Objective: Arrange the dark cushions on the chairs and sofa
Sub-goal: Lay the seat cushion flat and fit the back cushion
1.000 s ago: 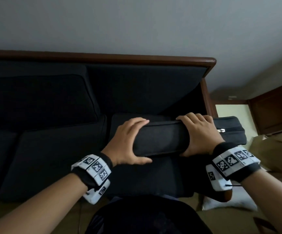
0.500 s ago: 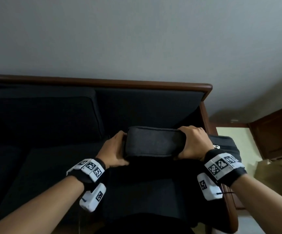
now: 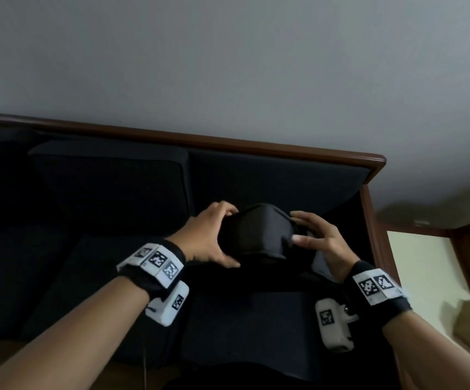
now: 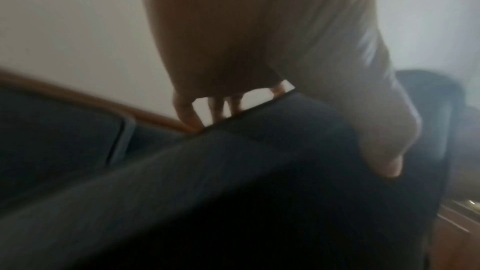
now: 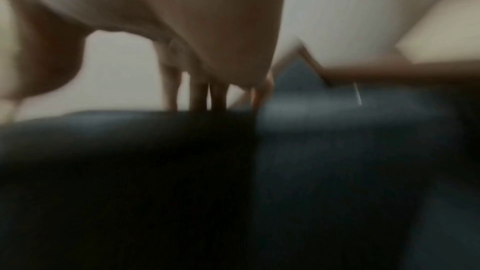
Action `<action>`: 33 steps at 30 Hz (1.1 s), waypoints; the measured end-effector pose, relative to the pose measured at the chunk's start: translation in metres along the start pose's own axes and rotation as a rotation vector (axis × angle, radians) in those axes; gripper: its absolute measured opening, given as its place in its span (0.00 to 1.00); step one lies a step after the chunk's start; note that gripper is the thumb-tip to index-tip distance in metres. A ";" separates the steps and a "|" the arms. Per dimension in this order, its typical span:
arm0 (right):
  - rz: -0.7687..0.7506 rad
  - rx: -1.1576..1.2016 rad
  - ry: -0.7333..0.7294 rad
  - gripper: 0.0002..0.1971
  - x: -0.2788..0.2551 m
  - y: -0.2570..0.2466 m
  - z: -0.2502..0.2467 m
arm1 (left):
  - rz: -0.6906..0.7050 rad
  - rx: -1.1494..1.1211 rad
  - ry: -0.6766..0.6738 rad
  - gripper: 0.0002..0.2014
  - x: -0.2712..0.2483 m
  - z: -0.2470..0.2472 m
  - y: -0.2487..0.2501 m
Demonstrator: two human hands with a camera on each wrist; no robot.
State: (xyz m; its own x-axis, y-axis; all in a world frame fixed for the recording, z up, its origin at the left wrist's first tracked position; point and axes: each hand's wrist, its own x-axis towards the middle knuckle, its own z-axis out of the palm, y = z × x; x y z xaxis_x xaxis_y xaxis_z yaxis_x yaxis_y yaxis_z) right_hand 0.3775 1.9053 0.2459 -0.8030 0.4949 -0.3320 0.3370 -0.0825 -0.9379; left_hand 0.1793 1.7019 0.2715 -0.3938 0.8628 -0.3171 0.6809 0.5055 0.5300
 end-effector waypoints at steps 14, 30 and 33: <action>0.541 0.309 0.817 0.40 -0.050 0.068 -0.053 | -0.260 -0.020 -0.025 0.53 0.002 0.092 -0.054; 0.988 0.140 1.178 0.53 -0.110 0.140 -0.054 | -0.888 -1.222 0.062 0.35 0.019 0.123 -0.091; 0.970 0.187 1.217 0.49 -0.108 0.145 -0.062 | -0.905 -1.314 -0.009 0.24 0.029 0.122 -0.085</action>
State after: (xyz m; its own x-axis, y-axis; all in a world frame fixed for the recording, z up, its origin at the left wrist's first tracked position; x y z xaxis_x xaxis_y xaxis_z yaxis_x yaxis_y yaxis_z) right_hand 0.5431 1.8936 0.1523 0.5711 0.5580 -0.6021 0.3323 -0.8278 -0.4520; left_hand 0.1854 1.6830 0.1213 -0.3476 0.2905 -0.8915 -0.7487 0.4864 0.4504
